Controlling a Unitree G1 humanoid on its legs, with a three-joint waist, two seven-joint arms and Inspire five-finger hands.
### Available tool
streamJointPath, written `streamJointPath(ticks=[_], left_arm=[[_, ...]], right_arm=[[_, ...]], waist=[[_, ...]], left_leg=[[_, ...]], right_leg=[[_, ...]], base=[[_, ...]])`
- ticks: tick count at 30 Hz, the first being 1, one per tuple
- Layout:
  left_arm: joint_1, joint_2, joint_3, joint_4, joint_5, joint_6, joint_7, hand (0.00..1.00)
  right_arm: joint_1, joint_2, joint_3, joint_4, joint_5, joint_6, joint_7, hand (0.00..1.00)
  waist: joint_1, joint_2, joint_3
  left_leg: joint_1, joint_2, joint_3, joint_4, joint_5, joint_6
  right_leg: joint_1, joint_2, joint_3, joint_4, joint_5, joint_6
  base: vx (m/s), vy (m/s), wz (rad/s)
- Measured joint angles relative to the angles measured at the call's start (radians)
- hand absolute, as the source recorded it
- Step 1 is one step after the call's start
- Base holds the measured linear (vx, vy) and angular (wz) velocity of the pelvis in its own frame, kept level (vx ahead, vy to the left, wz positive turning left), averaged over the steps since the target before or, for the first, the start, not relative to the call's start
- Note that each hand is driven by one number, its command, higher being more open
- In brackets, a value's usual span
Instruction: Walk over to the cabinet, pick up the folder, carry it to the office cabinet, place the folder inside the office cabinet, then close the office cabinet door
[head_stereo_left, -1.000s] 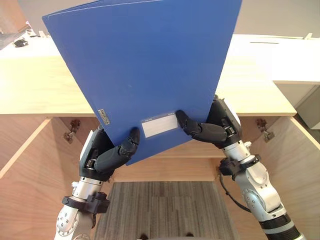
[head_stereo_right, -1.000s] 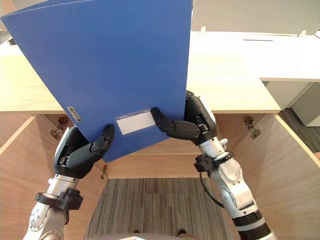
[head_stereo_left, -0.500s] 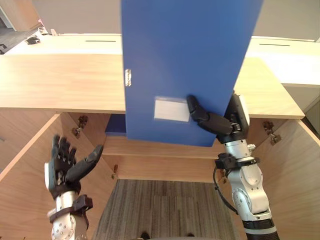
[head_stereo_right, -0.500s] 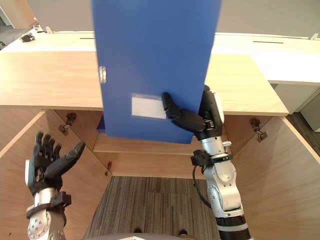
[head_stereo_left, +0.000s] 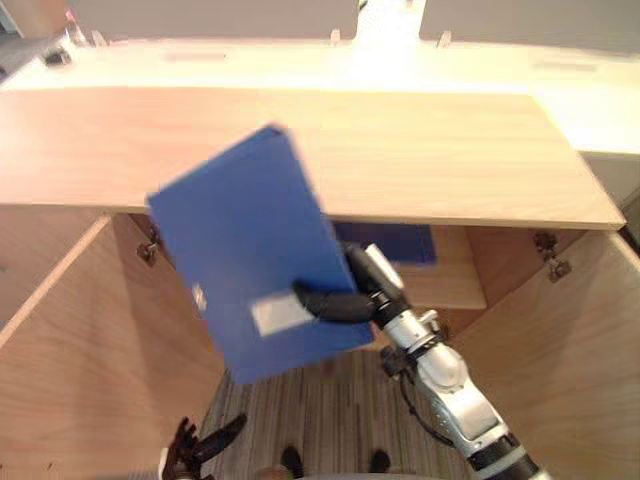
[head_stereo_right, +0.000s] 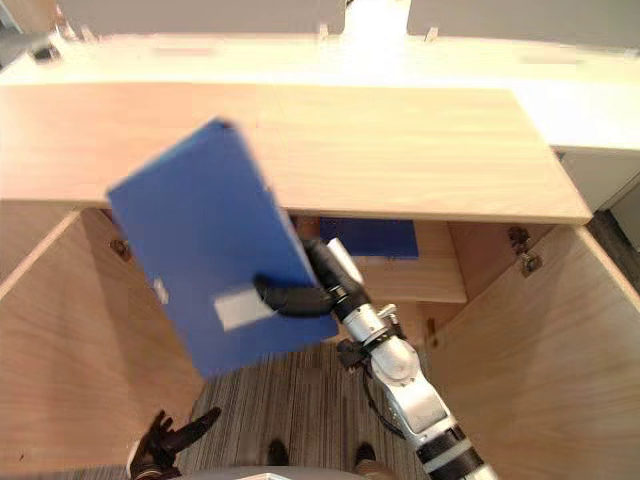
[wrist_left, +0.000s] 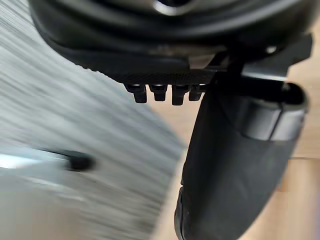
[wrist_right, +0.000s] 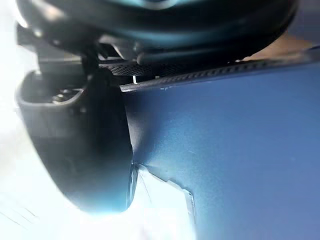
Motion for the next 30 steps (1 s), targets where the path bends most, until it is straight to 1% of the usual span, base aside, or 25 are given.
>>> streamJointPath(ticks=[1, 2, 4, 5, 6, 7, 9, 10, 12, 13, 15, 16, 17, 18, 19, 20, 22, 24, 29, 30], left_arm=[[-0.043, 0.010, -0.016, 0.029, 0.000, 0.002, 0.001, 1.00], [-0.059, 0.012, -0.022, 0.033, 0.000, 0.003, 0.002, 1.00], [-0.098, 0.020, -0.044, 0.043, 0.000, 0.002, 0.004, 1.00], [-0.109, 0.020, -0.044, 0.046, -0.004, 0.001, 0.004, 1.00], [-0.127, 0.021, -0.044, 0.043, -0.014, -0.010, 0.006, 1.00], [-0.156, 0.027, -0.067, 0.026, -0.013, -0.013, 0.016, 1.00], [-0.169, 0.029, -0.084, 0.000, -0.014, -0.017, 0.022, 1.00], [-0.176, 0.028, -0.096, -0.032, -0.017, -0.021, 0.024, 1.00], [-0.189, 0.020, -0.113, -0.079, -0.035, -0.030, 0.025, 1.00], [-0.197, 0.013, -0.113, -0.090, -0.044, -0.030, 0.026, 1.00], [-0.218, -0.011, -0.119, -0.156, -0.060, -0.033, 0.035, 1.00], [-0.224, -0.010, -0.124, -0.178, -0.069, -0.034, 0.035, 1.00], [-0.241, -0.009, -0.135, -0.226, -0.072, -0.036, 0.032, 1.00], [-0.246, -0.011, -0.140, -0.242, -0.072, -0.037, 0.035, 1.00], [-0.252, -0.017, -0.144, -0.277, -0.078, -0.038, 0.038, 1.00], [-0.252, -0.020, -0.147, -0.291, -0.083, -0.038, 0.040, 1.00], [-0.253, -0.034, -0.151, -0.333, -0.094, -0.042, 0.046, 1.00], [-0.254, -0.049, -0.157, -0.352, -0.100, -0.044, 0.045, 1.00], [-0.254, -0.046, -0.172, -0.358, -0.112, -0.046, 0.066, 1.00], [-0.254, -0.051, -0.174, -0.359, -0.121, -0.046, 0.067, 1.00]], right_arm=[[-0.049, -0.003, 0.018, 0.047, -0.037, 0.007, -0.002, 0.00], [-0.069, -0.004, 0.025, 0.065, -0.054, 0.011, -0.004, 0.00], [-0.117, -0.003, 0.034, 0.096, -0.103, 0.024, -0.015, 0.00], [-0.129, -0.004, 0.034, 0.099, -0.115, 0.025, -0.022, 0.00], [-0.148, -0.006, 0.031, 0.100, -0.124, 0.027, -0.036, 0.00], [-0.176, -0.003, 0.018, 0.100, -0.135, 0.028, -0.057, 0.00], [-0.195, 0.009, -0.010, 0.099, -0.133, 0.028, -0.065, 0.00], [-0.204, 0.032, -0.047, 0.100, -0.128, 0.029, -0.085, 0.00], [-0.231, 0.076, -0.121, 0.099, -0.068, 0.039, -0.124, 0.00], [-0.241, 0.085, -0.143, 0.099, -0.039, 0.040, -0.139, 0.00], [-0.308, 0.114, -0.249, 0.098, 0.074, 0.040, -0.198, 0.00], [-0.331, 0.116, -0.277, 0.097, 0.114, 0.040, -0.218, 0.00], [-0.392, 0.121, -0.353, 0.096, 0.200, 0.039, -0.263, 0.00], [-0.416, 0.123, -0.382, 0.096, 0.223, 0.039, -0.281, 0.00], [-0.467, 0.123, -0.436, 0.096, 0.283, 0.038, -0.321, 0.00], [-0.487, 0.122, -0.455, 0.097, 0.312, 0.037, -0.338, 0.00], [-0.560, 0.123, -0.526, 0.115, 0.415, 0.021, -0.402, 0.00], [-0.603, 0.121, -0.567, 0.139, 0.477, 0.009, -0.443, 0.00], [-0.688, 0.127, -0.657, 0.219, 0.603, -0.008, -0.517, 0.00], [-0.716, 0.128, -0.678, 0.248, 0.626, -0.012, -0.534, 1.00]], waist=[[0.008, 0.007, 0.044], [0.010, 0.013, 0.061], [0.015, 0.029, 0.120], [0.014, 0.035, 0.134], [0.013, 0.044, 0.154], [0.013, 0.058, 0.185], [0.015, 0.068, 0.203], [0.016, 0.075, 0.206], [0.018, 0.078, 0.218], [0.020, 0.077, 0.224], [0.025, 0.079, 0.230], [0.027, 0.080, 0.231], [0.038, 0.080, 0.236], [0.043, 0.079, 0.241], [0.048, 0.081, 0.253], [0.050, 0.082, 0.254], [0.056, 0.085, 0.255], [0.056, 0.085, 0.255], [0.066, 0.085, 0.255], [0.068, 0.085, 0.255]], left_leg=[[-0.069, 0.013, -0.011, 0.084, -0.023, 0.002], [-0.102, 0.018, -0.019, 0.118, -0.033, 0.002], [-0.204, 0.031, -0.029, 0.220, -0.069, -0.005], [-0.239, 0.035, -0.032, 0.251, -0.081, -0.008], [-0.290, 0.037, -0.034, 0.291, -0.086, -0.005], [-0.349, 0.042, -0.037, 0.338, -0.092, -0.002], [-0.403, 0.049, -0.040, 0.386, -0.100, 0.002], [-0.466, 0.057, -0.042, 0.432, -0.114, 0.003], [-0.552, 0.066, -0.049, 0.503, -0.132, 0.004], [-0.572, 0.067, -0.051, 0.520, -0.137, 0.005], [-0.680, 0.073, -0.073, 0.606, -0.150, 0.012], [-0.710, 0.075, -0.080, 0.628, -0.151, 0.014], [-0.775, 0.079, -0.090, 0.667, -0.161, 0.005], [-0.795, 0.080, -0.090, 0.678, -0.162, 0.005], [-0.826, 0.081, -0.092, 0.699, -0.163, 0.007], [-0.841, 0.082, -0.093, 0.709, -0.163, 0.009], [-0.885, 0.092, -0.094, 0.737, -0.164, 0.012], [-0.898, 0.095, -0.095, 0.741, -0.164, 0.011], [-0.901, 0.101, -0.094, 0.735, -0.165, 0.009], [-0.902, 0.101, -0.095, 0.732, -0.164, 0.008]], right_leg=[[-0.057, -0.002, -0.002, 0.066, -0.025, 0.004], [-0.086, -0.002, -0.005, 0.098, -0.036, 0.003], [-0.190, -0.009, -0.010, 0.211, -0.080, 0.006], [-0.228, -0.014, -0.009, 0.249, -0.095, 0.007], [-0.286, -0.021, -0.007, 0.303, -0.109, 0.004], [-0.347, -0.026, -0.004, 0.357, -0.119, 0.004], [-0.402, -0.032, -0.003, 0.409, -0.130, 0.002], [-0.465, -0.035, -0.002, 0.459, -0.146, 0.001], [-0.554, -0.041, -0.003, 0.538, -0.171, -0.004], [-0.574, -0.043, -0.003, 0.559, -0.180, -0.004], [-0.674, -0.052, -0.011, 0.653, -0.210, -0.009], [-0.700, -0.053, -0.012, 0.674, -0.216, -0.011], [-0.763, -0.057, -0.014, 0.720, -0.229, -0.017], [-0.784, -0.059, -0.014, 0.735, -0.233, -0.018], [-0.817, -0.061, -0.012, 0.761, -0.239, -0.020], [-0.833, -0.061, -0.011, 0.771, -0.240, -0.021], [-0.877, -0.058, -0.008, 0.797, -0.244, -0.023], [-0.890, -0.055, -0.008, 0.800, -0.244, -0.023], [-0.897, -0.052, -0.012, 0.799, -0.247, -0.028], [-0.898, -0.052, -0.013, 0.797, -0.247, -0.028]], base=[[-0.24, -0.047, 0.12], [-0.26, -0.025, 0.18], [-0.29, 0.009, 0.11], [-0.28, 0.029, 0.05], [-0.17, 0.023, 0.05], [-0.20, 0.025, 0.03], [-0.11, 0.015, 0.01], [-0.13, 0.010, 0.02], [-0.13, -0.006, 0.04], [-0.11, -0.020, 0.09], [-0.10, -0.028, 0.15], [-0.11, -0.052, 0.16], [-0.09, -0.054, 0.11], [-0.09, -0.073, 0.09], [-0.05, -0.052, 0.03], [-0.05, -0.063, -0.02], [-0.03, -0.057, -0.08], [-0.01, -0.051, -0.06], [-0.01, -0.069, -0.02], [-0.01, -0.060, 0.02]])
